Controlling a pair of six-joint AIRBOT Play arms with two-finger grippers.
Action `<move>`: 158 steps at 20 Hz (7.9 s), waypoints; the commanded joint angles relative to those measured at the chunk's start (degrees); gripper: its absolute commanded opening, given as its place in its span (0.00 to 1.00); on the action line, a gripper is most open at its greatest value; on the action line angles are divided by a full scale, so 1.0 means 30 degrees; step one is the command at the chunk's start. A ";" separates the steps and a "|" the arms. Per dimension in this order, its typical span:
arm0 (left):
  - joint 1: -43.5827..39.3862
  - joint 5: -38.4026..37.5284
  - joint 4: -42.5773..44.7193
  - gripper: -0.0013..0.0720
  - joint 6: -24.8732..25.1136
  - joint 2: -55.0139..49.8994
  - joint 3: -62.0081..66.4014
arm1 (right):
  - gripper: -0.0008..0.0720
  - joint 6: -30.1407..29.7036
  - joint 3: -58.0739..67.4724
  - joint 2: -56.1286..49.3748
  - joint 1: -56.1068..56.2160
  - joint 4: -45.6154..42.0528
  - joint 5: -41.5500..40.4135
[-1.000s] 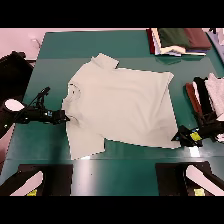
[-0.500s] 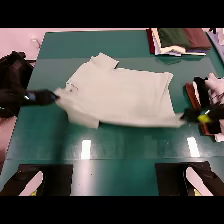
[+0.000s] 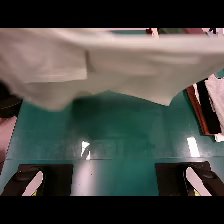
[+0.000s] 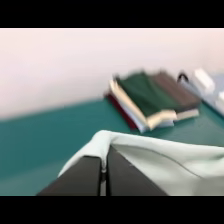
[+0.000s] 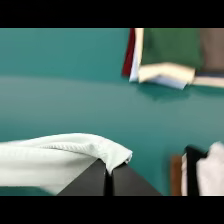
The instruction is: Fold the shirts.
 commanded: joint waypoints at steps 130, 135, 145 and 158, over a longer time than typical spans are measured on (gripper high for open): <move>-1.0273 0.4466 0.0051 0.05 -0.2601 -1.4804 -1.2284 | 0.50 -0.5676 -1.4331 -1.6502 -0.1603 0.8029 -0.3687; -1.1380 0.4648 -0.0015 0.05 -0.3104 -1.7566 -0.9675 | 0.04 -0.5683 -1.2072 -1.5322 -0.0503 0.8109 -0.2718; -1.2386 0.6360 -0.0204 0.05 -0.2951 -1.9402 -0.8429 | 0.04 -0.1807 -0.4597 -0.9668 0.5195 0.8772 -0.1719; -0.7694 0.3971 0.5865 0.05 -0.5085 -1.4455 -0.6528 | 0.04 -0.0102 -0.1290 -1.2211 1.4061 0.8772 -0.3912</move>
